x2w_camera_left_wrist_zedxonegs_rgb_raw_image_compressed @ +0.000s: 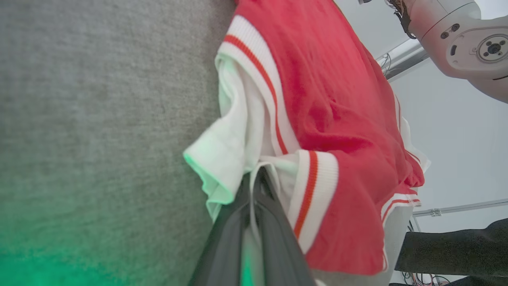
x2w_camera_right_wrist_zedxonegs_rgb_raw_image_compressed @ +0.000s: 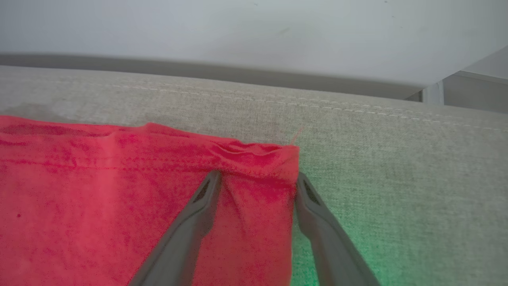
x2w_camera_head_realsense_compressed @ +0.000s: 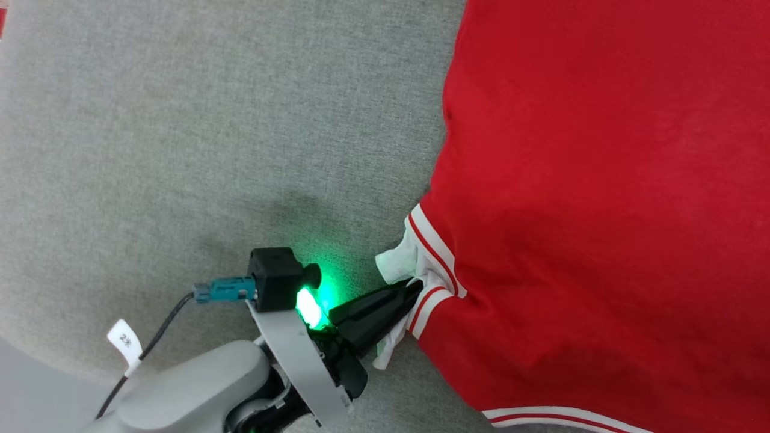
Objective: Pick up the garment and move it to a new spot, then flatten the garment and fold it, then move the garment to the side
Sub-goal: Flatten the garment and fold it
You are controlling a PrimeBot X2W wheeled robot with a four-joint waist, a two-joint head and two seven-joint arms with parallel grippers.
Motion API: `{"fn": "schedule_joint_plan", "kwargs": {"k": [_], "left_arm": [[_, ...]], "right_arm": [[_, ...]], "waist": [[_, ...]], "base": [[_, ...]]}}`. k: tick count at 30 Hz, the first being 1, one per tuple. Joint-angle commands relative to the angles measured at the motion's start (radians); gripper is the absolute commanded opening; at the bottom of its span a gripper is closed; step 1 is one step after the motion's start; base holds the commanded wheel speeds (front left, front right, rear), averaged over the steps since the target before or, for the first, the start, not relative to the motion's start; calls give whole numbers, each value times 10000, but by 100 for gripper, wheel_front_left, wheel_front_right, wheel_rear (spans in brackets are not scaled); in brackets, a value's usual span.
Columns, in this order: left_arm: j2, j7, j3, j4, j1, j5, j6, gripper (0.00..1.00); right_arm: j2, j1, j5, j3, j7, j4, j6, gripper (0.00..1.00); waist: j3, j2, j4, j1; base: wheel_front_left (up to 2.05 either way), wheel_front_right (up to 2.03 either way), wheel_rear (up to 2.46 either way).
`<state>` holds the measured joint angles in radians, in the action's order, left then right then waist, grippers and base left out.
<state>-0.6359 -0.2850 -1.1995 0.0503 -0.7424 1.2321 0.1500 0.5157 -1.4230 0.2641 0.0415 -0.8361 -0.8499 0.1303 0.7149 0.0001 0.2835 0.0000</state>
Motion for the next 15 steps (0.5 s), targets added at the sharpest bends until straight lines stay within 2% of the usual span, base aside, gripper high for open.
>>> {"fn": "schedule_joint_plan", "kwargs": {"k": [1, 6, 8, 11, 15], "left_arm": [[157, 385, -197, 1533, 292, 269, -357, 0], [88, 385, 204, 1544, 423, 89, -357, 0], [87, 382, 284, 1466, 535, 39, -357, 0], [-43, 331, 505, 1384, 873, -16, -354, 0], [-359, 290, 792, 1280, 1466, -78, -333, 0]], "right_arm": [[-390, 542, 8, 134, -117, -390, 5, 0], [-216, 586, 263, 168, 278, -287, -4, 0], [-29, 805, 491, 478, 502, -31, -4, 0], [380, 1531, 1259, 1074, 830, 684, -4, 0], [1227, 3020, 2547, 1800, 1092, 2106, -4, 0]], "waist": [[-49, -1, -89, 0], [-455, -1, -378, 0], [-791, -1, -439, 0], [-1370, -1, -593, 0], [-2112, -1, -939, 0]], "base": [[0, 0, 0], [0, 0, 0], [0, 0, 0], [0, 0, 0], [0, 0, 0]]}}
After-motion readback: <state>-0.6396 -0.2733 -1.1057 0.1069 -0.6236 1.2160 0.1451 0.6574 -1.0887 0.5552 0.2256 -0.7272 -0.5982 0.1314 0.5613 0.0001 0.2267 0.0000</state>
